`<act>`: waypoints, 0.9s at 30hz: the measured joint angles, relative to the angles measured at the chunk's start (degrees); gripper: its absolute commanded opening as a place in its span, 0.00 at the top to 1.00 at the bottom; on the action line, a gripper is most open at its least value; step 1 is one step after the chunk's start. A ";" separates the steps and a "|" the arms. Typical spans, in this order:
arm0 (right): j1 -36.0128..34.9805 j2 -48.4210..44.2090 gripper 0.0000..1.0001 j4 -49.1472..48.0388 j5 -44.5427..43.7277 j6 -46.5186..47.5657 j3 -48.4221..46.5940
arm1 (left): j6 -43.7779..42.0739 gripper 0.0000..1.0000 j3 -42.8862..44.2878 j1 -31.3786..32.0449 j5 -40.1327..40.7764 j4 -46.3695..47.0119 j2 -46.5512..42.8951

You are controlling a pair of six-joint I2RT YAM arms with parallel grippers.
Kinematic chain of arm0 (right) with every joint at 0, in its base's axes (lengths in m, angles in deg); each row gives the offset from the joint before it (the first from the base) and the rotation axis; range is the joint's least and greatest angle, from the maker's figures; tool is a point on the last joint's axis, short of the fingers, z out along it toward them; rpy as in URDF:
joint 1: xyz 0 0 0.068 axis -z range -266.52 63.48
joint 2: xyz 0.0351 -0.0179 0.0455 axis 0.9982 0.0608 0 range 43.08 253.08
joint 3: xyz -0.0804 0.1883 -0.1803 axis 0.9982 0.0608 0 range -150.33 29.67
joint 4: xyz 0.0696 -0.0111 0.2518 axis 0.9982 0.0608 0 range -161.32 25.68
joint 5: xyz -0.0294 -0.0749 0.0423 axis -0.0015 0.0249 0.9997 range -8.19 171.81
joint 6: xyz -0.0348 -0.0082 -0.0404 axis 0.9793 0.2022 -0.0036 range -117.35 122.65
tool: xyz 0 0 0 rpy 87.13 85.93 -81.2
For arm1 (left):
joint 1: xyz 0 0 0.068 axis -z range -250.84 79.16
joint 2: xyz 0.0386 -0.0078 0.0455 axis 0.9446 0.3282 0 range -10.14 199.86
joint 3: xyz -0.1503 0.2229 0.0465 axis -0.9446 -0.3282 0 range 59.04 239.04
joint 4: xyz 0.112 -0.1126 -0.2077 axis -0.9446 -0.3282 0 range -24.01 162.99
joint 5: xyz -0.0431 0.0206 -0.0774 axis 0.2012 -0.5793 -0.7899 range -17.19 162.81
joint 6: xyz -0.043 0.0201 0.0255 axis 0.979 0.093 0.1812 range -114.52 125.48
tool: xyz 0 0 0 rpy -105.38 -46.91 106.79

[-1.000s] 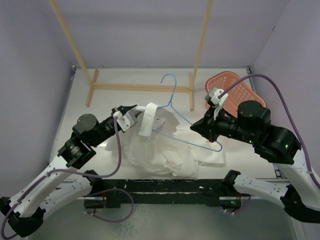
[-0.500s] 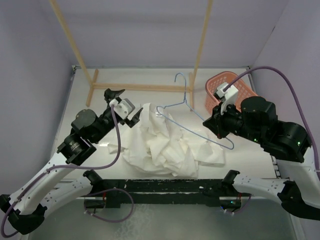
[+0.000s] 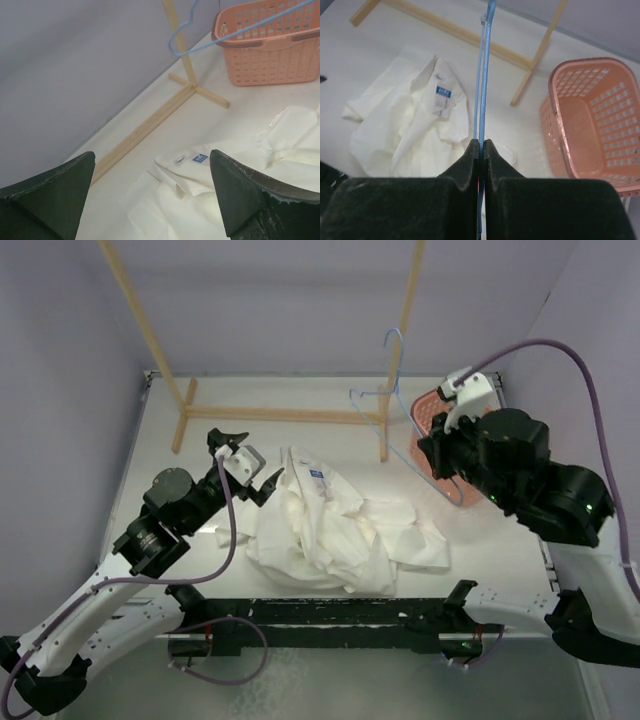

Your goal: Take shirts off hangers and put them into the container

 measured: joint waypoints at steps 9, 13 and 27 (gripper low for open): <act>5.33 20.24 1.00 -15.06 -6.23 5.42 -10.23 | 3.19 0.01 -5.38 0.00 2.58 0.20 -0.17; 9.64 27.30 1.00 -17.42 -3.67 6.43 -15.58 | 3.52 0.01 -6.08 0.00 4.85 1.03 -1.20; 10.84 30.32 1.00 -27.69 -0.39 12.41 -24.48 | 3.45 0.01 -6.71 0.00 7.43 1.60 0.17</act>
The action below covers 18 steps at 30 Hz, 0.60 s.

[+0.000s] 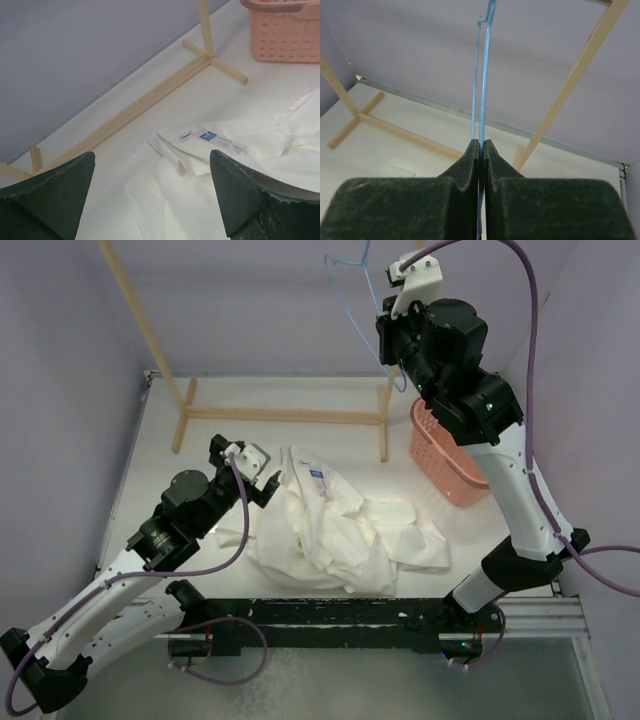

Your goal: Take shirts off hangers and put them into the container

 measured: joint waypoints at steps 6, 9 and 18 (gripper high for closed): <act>0.44 6.05 1.00 -1.40 -1.51 3.56 -7.87 | -0.02 0.01 0.00 0.00 0.42 0.00 0.02; 1.29 10.64 1.00 -1.11 -1.66 4.63 -12.68 | -0.02 0.01 0.00 0.00 0.42 0.00 0.00; 3.67 16.85 1.00 -0.66 -1.46 4.90 -14.73 | -0.02 0.01 -0.02 0.00 0.39 0.00 0.00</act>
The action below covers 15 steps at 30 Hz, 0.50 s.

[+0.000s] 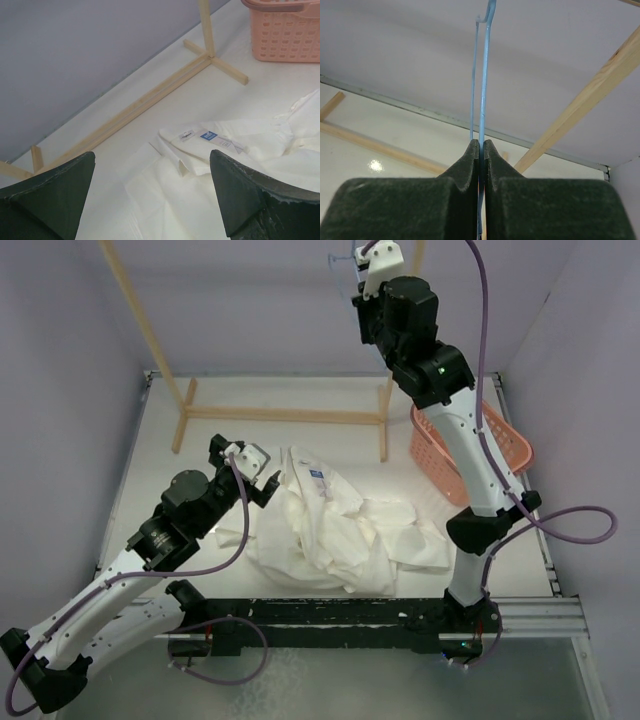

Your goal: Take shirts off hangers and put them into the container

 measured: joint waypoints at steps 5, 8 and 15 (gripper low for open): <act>0.87 0.50 0.86 0.04 0.09 -0.22 0.00 | 0.00 0.01 0.00 0.00 0.00 0.00 0.00; 1.18 -0.20 0.43 -0.44 0.22 -1.07 1.77 | 0.00 0.01 0.00 0.00 -0.02 0.00 0.00; 1.27 -7.17 0.21 1.97 3.28 -3.26 10.88 | 0.11 0.01 -0.15 0.00 -1.62 0.20 0.55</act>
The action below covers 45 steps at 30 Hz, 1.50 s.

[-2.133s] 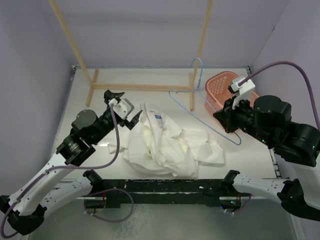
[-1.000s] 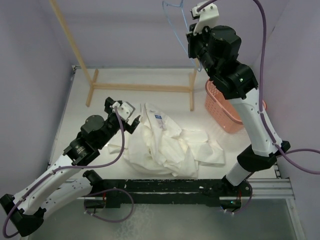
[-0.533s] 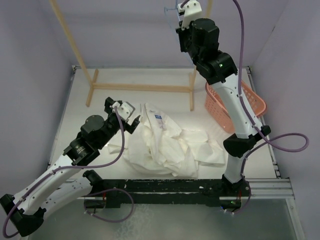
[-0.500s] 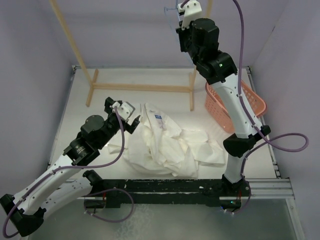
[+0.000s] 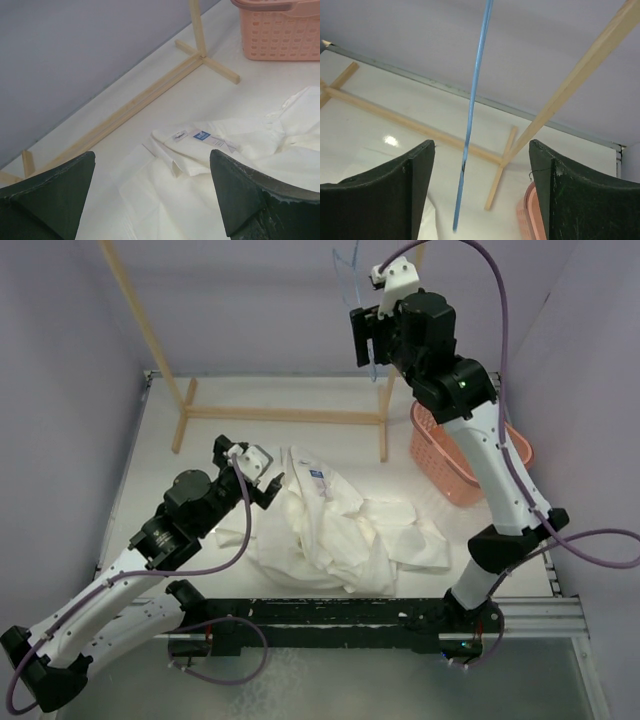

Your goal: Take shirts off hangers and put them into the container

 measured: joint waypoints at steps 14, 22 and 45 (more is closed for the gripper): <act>-0.04 -44.78 0.25 -1.11 10.56 -17.59 46.40 | 3.69 1.00 -0.76 -1.86 -7.65 1.36 3.48; -0.07 -45.72 0.33 0.61 17.42 -28.46 71.10 | 5.97 1.00 7.74 -1.88 8.76 -10.23 19.26; -0.11 -46.51 0.26 -8.26 10.82 -47.43 98.99 | 18.14 1.00 11.89 -1.99 19.23 -25.99 34.58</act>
